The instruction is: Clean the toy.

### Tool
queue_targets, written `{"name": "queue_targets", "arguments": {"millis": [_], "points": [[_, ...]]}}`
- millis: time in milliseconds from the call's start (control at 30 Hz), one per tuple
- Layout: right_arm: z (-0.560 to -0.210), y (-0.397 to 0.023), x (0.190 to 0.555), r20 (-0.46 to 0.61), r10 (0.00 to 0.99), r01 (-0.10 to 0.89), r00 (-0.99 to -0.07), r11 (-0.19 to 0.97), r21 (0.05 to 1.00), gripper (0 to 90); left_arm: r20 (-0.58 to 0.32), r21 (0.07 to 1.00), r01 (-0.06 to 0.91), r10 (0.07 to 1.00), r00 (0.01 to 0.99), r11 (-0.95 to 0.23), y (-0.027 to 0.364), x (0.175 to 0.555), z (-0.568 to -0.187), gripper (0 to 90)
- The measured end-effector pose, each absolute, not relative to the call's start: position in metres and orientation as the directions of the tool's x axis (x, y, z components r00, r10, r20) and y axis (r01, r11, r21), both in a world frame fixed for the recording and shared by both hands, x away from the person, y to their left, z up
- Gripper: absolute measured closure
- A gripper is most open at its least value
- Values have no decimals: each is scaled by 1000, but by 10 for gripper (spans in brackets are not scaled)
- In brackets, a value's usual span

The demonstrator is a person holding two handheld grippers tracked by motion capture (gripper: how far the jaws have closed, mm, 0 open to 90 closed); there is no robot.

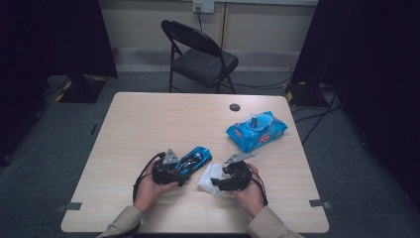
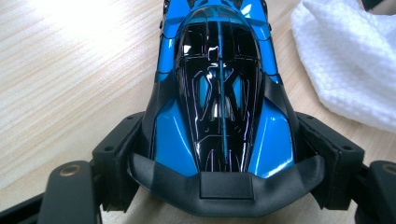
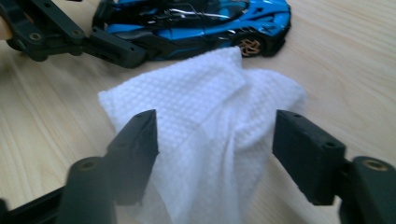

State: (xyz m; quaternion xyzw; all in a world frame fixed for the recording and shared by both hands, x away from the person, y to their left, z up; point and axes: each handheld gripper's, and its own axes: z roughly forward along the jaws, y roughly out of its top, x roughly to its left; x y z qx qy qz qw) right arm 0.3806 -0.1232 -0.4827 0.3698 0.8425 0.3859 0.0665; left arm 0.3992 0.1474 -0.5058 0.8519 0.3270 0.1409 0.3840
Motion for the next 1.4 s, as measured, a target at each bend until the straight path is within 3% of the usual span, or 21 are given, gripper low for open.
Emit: {"name": "queue_targets", "arguments": {"millis": [267, 433, 500, 567, 767, 1033, 1400], "points": [[-501, -105, 376, 105, 623, 496, -775, 496, 713, 233, -13, 747, 450, 666, 746, -490, 147, 399, -506, 241], [-498, -103, 373, 48, 603, 451, -796, 539, 712, 536, -11, 747, 449, 666, 746, -491, 147, 399, -506, 241], [-498, -106, 374, 74, 598, 461, -798, 528, 713, 777, -11, 747, 449, 666, 746, -491, 147, 399, -506, 242], [-498, -109, 376, 109, 594, 482, -797, 517, 707, 840, -12, 747, 449, 666, 746, -490, 147, 399, -506, 241], [-486, -105, 379, 128, 571, 479, -811, 522, 705, 866, -13, 747, 450, 666, 746, -489, 147, 399, -506, 241], [-451, -97, 401, 143, 596, 465, -791, 431, 773, 867, -13, 748, 450, 667, 745, -488, 148, 399, -506, 241], [-464, -35, 418, 146, 545, 459, -826, 500, 735, 866, -12, 747, 450, 667, 745, -489, 148, 399, -506, 241]]}}
